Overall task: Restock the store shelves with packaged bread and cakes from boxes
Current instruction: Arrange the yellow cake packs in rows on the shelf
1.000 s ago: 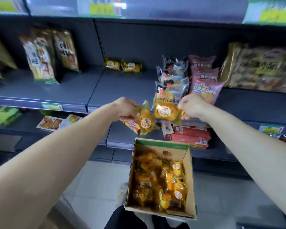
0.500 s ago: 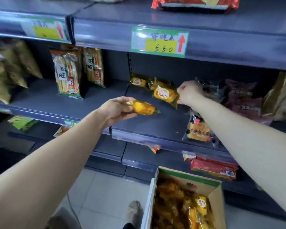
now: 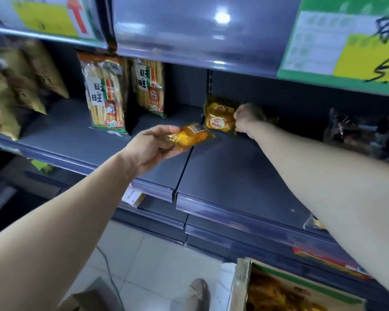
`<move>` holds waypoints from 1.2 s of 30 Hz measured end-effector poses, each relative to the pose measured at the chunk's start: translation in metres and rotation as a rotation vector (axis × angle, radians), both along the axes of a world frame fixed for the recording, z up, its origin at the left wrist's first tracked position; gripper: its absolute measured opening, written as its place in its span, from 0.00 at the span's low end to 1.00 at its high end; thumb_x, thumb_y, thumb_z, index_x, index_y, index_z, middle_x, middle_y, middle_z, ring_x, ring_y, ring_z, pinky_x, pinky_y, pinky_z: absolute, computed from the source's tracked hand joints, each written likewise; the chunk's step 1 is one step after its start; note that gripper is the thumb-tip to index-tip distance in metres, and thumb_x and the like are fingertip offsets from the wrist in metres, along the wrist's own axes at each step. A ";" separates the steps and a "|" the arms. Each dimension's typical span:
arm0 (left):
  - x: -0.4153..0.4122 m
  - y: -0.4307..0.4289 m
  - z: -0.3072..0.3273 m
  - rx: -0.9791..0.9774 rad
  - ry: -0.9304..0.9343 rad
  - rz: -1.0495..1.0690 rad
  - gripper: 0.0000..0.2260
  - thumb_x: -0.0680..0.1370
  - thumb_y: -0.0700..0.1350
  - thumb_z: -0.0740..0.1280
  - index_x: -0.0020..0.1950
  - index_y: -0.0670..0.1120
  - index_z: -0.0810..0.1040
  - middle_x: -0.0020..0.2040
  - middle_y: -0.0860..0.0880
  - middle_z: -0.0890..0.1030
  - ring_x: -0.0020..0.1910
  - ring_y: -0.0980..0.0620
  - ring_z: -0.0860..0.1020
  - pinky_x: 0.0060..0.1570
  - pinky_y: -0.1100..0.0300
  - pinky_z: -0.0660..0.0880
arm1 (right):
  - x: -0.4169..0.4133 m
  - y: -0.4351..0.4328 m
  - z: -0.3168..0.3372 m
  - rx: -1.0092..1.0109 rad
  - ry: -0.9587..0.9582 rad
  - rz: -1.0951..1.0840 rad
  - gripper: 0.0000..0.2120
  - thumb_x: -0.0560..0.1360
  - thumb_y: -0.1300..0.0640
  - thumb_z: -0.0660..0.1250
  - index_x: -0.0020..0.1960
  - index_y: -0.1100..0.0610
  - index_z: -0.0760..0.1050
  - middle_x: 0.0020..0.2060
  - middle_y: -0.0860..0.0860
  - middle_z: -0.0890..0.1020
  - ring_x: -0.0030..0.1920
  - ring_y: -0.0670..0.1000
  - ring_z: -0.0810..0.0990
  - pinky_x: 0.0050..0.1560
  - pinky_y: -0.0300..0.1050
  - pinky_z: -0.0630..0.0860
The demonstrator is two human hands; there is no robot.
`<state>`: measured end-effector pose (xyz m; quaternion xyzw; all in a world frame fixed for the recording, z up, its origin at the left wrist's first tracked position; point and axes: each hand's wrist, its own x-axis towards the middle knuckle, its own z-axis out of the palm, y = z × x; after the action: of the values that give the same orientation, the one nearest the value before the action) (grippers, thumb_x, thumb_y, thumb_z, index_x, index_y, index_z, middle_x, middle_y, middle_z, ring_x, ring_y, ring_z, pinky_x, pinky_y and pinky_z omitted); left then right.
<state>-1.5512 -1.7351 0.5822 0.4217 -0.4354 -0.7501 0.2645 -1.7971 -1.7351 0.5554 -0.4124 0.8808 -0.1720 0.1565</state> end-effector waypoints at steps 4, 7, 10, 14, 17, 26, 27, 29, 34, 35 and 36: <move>-0.001 -0.012 -0.002 0.030 0.021 -0.001 0.11 0.76 0.31 0.56 0.44 0.43 0.76 0.41 0.44 0.81 0.39 0.45 0.81 0.39 0.60 0.81 | 0.005 -0.012 -0.003 -0.015 0.055 -0.054 0.13 0.78 0.67 0.57 0.56 0.65 0.78 0.56 0.60 0.81 0.57 0.59 0.79 0.44 0.43 0.71; -0.004 -0.014 -0.007 -0.053 -0.039 0.010 0.10 0.76 0.31 0.64 0.41 0.46 0.74 0.36 0.48 0.81 0.36 0.47 0.81 0.36 0.60 0.80 | 0.003 -0.018 -0.007 -0.052 0.082 -0.119 0.13 0.80 0.64 0.55 0.59 0.65 0.76 0.59 0.61 0.79 0.61 0.60 0.77 0.54 0.48 0.74; -0.010 -0.015 -0.011 -0.094 -0.097 0.032 0.15 0.74 0.27 0.64 0.41 0.48 0.71 0.41 0.47 0.79 0.37 0.48 0.80 0.31 0.60 0.79 | 0.000 -0.016 -0.010 -0.077 0.068 -0.160 0.14 0.81 0.61 0.57 0.65 0.63 0.71 0.64 0.60 0.75 0.66 0.59 0.73 0.62 0.48 0.70; -0.021 -0.017 -0.014 -0.101 -0.169 0.013 0.18 0.73 0.24 0.63 0.45 0.48 0.68 0.47 0.48 0.76 0.43 0.50 0.78 0.34 0.59 0.80 | -0.005 -0.005 -0.010 -0.115 0.049 -0.160 0.15 0.80 0.61 0.59 0.65 0.63 0.71 0.64 0.60 0.76 0.65 0.58 0.74 0.61 0.46 0.71; -0.034 -0.019 -0.016 -0.122 -0.232 -0.038 0.18 0.73 0.24 0.62 0.46 0.48 0.68 0.48 0.47 0.75 0.43 0.51 0.77 0.40 0.58 0.80 | -0.010 0.010 -0.006 -0.191 -0.008 -0.150 0.14 0.77 0.64 0.62 0.62 0.62 0.74 0.59 0.59 0.79 0.61 0.58 0.77 0.59 0.46 0.74; -0.069 -0.024 -0.007 -0.262 -0.286 -0.195 0.17 0.70 0.25 0.66 0.49 0.45 0.74 0.42 0.47 0.78 0.42 0.51 0.77 0.40 0.64 0.78 | -0.011 0.058 0.010 -0.446 -0.495 -0.198 0.06 0.78 0.64 0.61 0.45 0.55 0.74 0.38 0.54 0.80 0.37 0.52 0.82 0.50 0.52 0.81; -0.073 -0.022 -0.005 -0.271 -0.265 -0.189 0.16 0.70 0.26 0.67 0.48 0.45 0.74 0.41 0.48 0.78 0.41 0.52 0.78 0.38 0.65 0.78 | -0.010 0.062 0.011 -0.442 -0.524 -0.198 0.06 0.79 0.61 0.60 0.46 0.55 0.74 0.36 0.52 0.79 0.33 0.49 0.80 0.48 0.50 0.81; -0.080 -0.018 0.000 -0.213 -0.214 -0.169 0.14 0.73 0.30 0.67 0.52 0.46 0.74 0.40 0.47 0.79 0.37 0.51 0.78 0.32 0.64 0.77 | -0.009 0.066 0.012 -0.442 -0.535 -0.207 0.06 0.80 0.58 0.60 0.46 0.55 0.75 0.36 0.52 0.80 0.31 0.47 0.79 0.45 0.48 0.81; -0.086 -0.024 0.015 -0.151 -0.296 -0.178 0.08 0.75 0.39 0.67 0.52 0.47 0.75 0.42 0.45 0.79 0.36 0.50 0.78 0.31 0.61 0.77 | -0.010 0.068 0.022 -0.430 -0.512 -0.220 0.08 0.79 0.60 0.59 0.44 0.54 0.75 0.42 0.52 0.81 0.31 0.47 0.80 0.38 0.42 0.79; -0.086 -0.027 0.018 -0.165 -0.344 -0.164 0.05 0.75 0.40 0.68 0.50 0.46 0.75 0.42 0.44 0.79 0.35 0.50 0.78 0.30 0.62 0.77 | -0.008 0.068 0.025 -0.423 -0.524 -0.194 0.09 0.79 0.60 0.59 0.43 0.54 0.75 0.40 0.52 0.80 0.31 0.46 0.80 0.37 0.41 0.78; -0.086 -0.030 0.020 -0.196 -0.404 -0.145 0.05 0.74 0.42 0.69 0.48 0.45 0.76 0.41 0.44 0.80 0.34 0.50 0.79 0.29 0.63 0.77 | -0.005 0.069 0.028 -0.417 -0.535 -0.162 0.09 0.79 0.60 0.59 0.41 0.54 0.75 0.38 0.51 0.80 0.31 0.46 0.79 0.36 0.40 0.78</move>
<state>-1.6372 -1.7646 0.6027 0.5030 -0.5794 -0.6217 0.1571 -1.8023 -1.6661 0.5830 -0.3045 0.7845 -0.4620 0.2801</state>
